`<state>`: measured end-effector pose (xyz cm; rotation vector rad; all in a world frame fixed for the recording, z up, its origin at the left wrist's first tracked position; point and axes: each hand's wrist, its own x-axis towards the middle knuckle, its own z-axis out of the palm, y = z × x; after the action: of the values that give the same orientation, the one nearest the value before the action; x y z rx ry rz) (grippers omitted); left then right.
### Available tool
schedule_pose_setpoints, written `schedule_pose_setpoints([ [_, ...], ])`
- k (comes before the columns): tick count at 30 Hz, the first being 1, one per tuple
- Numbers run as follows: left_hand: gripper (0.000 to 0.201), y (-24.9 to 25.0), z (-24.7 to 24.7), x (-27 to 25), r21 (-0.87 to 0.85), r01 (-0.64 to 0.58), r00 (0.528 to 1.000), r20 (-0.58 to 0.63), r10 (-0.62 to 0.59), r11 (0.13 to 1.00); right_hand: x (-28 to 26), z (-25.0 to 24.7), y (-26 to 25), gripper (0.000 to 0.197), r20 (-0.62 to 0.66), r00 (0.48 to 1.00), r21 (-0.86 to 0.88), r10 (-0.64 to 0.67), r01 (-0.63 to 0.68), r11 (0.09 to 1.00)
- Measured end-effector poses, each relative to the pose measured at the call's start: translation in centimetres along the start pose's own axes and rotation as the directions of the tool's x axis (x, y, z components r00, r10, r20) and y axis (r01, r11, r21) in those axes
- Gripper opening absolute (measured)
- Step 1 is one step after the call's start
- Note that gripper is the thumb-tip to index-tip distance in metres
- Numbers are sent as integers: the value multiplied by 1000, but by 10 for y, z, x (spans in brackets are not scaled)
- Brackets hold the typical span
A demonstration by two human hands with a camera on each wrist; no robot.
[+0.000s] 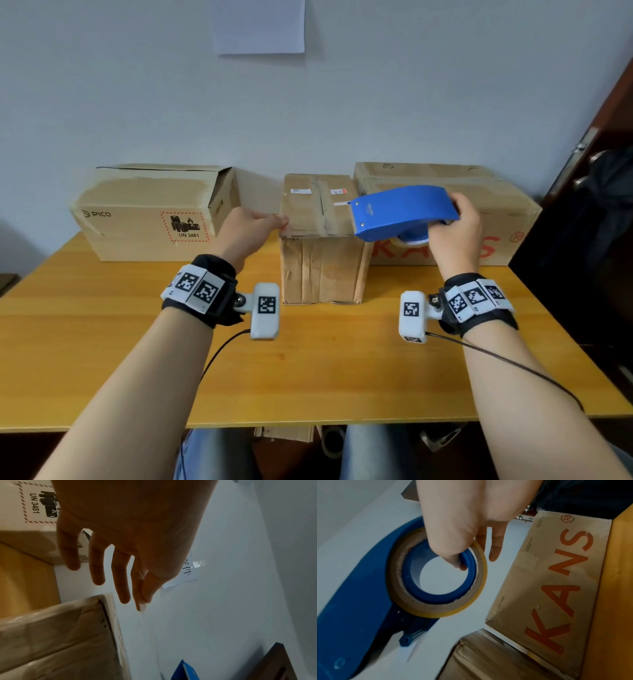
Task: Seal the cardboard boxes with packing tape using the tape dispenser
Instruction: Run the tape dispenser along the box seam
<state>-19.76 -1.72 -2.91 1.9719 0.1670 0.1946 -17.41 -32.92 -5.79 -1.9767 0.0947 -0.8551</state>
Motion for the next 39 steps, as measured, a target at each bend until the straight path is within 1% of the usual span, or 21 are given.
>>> schedule_pose_setpoints([
  [3,20,-2,2,0,-24,-36,999,7,36,999,-2,4,4,27,-10,1000,9,-15,15,1000],
  [8,22,-9,3,-3,-82,-30,998,50,34,996,-4,8,8,23,-71,996,37,-62,65,997],
  [13,20,-12,2,-3,-51,-38,999,34,40,998,-3,7,9,23,-70,993,23,-93,95,995],
  [16,18,-11,0,-1,-101,-15,999,35,18,995,2,7,7,22,-106,987,6,-118,120,993],
  [19,22,-9,3,0,-169,-4,1000,25,8,986,7,10,3,22,-116,987,13,-108,110,994],
  [22,21,-12,4,3,-178,-14,999,-42,6,984,6,15,4,21,-123,985,22,-119,122,992],
  [24,20,-11,4,2,-200,-10,999,-36,3,980,4,14,7,20,-120,987,28,-108,112,993],
  [27,22,-11,5,1,-209,-32,999,1,33,977,2,12,9,21,-95,992,37,-89,93,995],
  [32,20,-11,4,2,-163,-120,993,-32,117,979,1,11,12,21,-81,995,39,-54,57,998],
  [34,19,-10,4,2,-161,-126,992,-37,121,979,1,11,12,22,-80,996,42,-40,43,998],
  [36,18,-9,5,2,-200,-99,995,-31,95,975,1,11,11,22,-75,996,41,-37,40,998],
  [39,17,-10,7,1,-361,-50,997,44,71,931,-1,12,10,21,-75,997,45,-28,31,999],
])
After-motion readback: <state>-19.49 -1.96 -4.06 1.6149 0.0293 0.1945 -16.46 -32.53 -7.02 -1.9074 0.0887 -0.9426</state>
